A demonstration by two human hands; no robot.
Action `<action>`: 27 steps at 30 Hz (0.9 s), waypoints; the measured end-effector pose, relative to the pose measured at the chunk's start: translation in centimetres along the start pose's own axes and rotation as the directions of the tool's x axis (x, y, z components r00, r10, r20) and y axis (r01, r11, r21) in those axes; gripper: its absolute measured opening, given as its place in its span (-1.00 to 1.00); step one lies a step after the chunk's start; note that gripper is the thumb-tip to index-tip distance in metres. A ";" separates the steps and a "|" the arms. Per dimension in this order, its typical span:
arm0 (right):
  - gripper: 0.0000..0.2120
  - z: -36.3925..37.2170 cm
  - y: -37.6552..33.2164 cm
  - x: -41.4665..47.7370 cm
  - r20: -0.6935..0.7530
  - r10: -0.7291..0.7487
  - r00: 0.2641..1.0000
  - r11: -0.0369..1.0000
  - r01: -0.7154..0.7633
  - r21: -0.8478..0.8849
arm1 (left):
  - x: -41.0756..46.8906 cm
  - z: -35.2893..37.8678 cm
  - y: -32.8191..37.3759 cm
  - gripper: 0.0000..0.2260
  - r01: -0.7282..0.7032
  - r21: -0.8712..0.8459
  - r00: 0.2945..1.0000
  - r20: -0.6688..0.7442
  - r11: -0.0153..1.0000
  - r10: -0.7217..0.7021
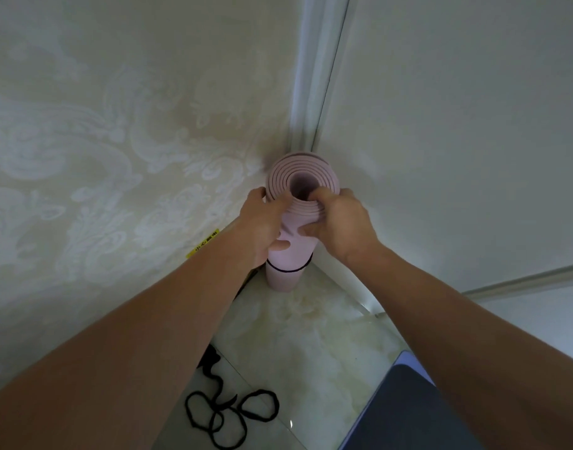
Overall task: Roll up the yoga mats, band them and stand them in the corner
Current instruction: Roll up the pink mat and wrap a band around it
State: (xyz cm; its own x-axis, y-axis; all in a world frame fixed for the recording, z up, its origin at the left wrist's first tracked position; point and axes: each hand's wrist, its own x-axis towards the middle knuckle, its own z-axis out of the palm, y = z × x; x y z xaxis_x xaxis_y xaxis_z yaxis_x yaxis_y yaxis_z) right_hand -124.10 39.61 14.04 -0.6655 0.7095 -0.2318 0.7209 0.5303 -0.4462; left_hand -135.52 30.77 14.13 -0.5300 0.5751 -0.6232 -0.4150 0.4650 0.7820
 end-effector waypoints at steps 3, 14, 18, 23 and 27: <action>-0.43 0.5 0.8 -0.3 -0.054 0.017 0.998 0.999 -0.015 0.040 | 0.3 0.3 -0.4 -0.52 -0.037 0.016 0.999 -0.004 0.999 0.037; -0.12 0.2 0.3 -0.8 -0.029 0.043 0.999 0.993 -0.046 -0.109 | 0.3 0.2 -1.0 -0.31 0.033 -0.023 0.998 -0.053 0.999 -0.034; -0.08 -0.4 0.4 -1.4 -0.030 0.041 0.999 0.991 -0.044 -0.129 | 0.1 0.2 -1.4 -0.28 0.046 -0.047 0.998 -0.050 0.998 -0.048; -0.09 -1.0 1.3 -2.8 -0.049 0.060 0.997 0.995 -0.064 -0.082 | 0.0 0.8 -1.8 -0.35 0.071 -0.073 0.993 -0.085 0.995 -0.077; -0.13 -1.1 2.0 -4.8 -0.064 0.064 0.996 0.995 -0.068 -0.072 | -1.3 1.9 -3.1 -0.46 0.122 -0.081 0.985 -0.111 0.989 -0.131</action>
State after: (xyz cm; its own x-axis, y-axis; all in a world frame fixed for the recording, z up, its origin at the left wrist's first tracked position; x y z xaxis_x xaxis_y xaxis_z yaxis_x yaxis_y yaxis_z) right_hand -119.25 37.83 15.19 -0.6043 0.7702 -0.2040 0.7768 0.5126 -0.3658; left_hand -132.14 29.83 12.51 -0.5498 0.4311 -0.7155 -0.5352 0.4758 0.6979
